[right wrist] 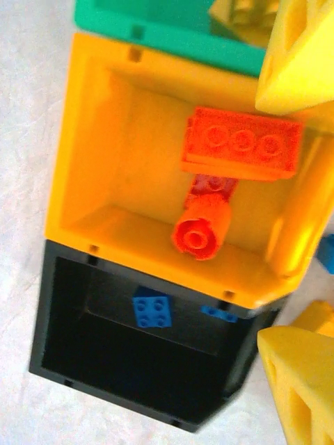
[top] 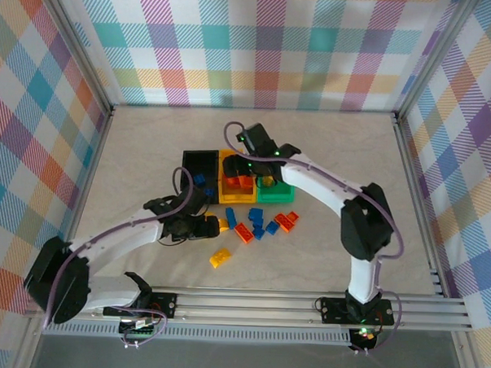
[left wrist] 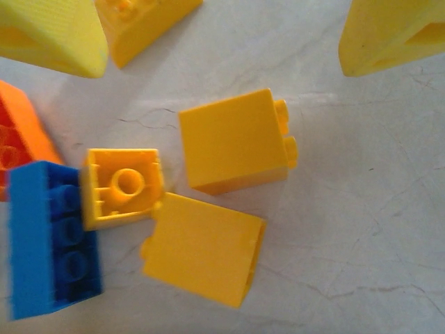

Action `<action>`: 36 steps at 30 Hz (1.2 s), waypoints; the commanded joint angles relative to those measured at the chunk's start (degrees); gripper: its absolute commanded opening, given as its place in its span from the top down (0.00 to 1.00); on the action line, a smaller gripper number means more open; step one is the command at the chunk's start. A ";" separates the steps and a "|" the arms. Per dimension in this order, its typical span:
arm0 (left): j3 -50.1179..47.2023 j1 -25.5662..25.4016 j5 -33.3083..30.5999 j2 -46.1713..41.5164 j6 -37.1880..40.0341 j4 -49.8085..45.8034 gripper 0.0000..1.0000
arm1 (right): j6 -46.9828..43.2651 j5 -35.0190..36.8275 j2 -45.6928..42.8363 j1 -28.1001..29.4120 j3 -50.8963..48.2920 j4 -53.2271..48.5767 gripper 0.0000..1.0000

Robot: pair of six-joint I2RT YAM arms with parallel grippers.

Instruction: Sort the legos into containers by color

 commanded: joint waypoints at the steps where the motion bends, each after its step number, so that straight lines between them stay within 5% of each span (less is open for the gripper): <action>1: 2.20 -0.47 -3.31 3.62 1.41 0.76 0.17 | 1.28 -1.11 -6.70 0.37 -6.31 3.75 0.20; 9: 3.36 -0.51 -5.09 12.32 2.21 5.29 0.30 | 2.25 -0.94 -16.31 0.35 -17.74 6.33 0.20; 13: 4.25 -0.51 -5.07 15.27 2.50 6.99 0.48 | 2.35 -0.43 -19.05 0.35 -20.51 6.74 0.20; 22: 7.16 -3.33 -3.85 8.51 1.62 2.04 0.64 | 3.77 1.08 -24.59 -0.71 -26.88 7.45 0.20; 27: 17.86 -6.59 -1.58 8.79 1.59 -1.00 0.64 | 6.22 1.86 -29.42 -2.35 -33.76 8.68 0.20; 36: 44.88 -7.81 3.93 30.82 4.16 -1.51 0.66 | 8.76 5.46 -39.39 -4.28 -42.08 4.95 0.20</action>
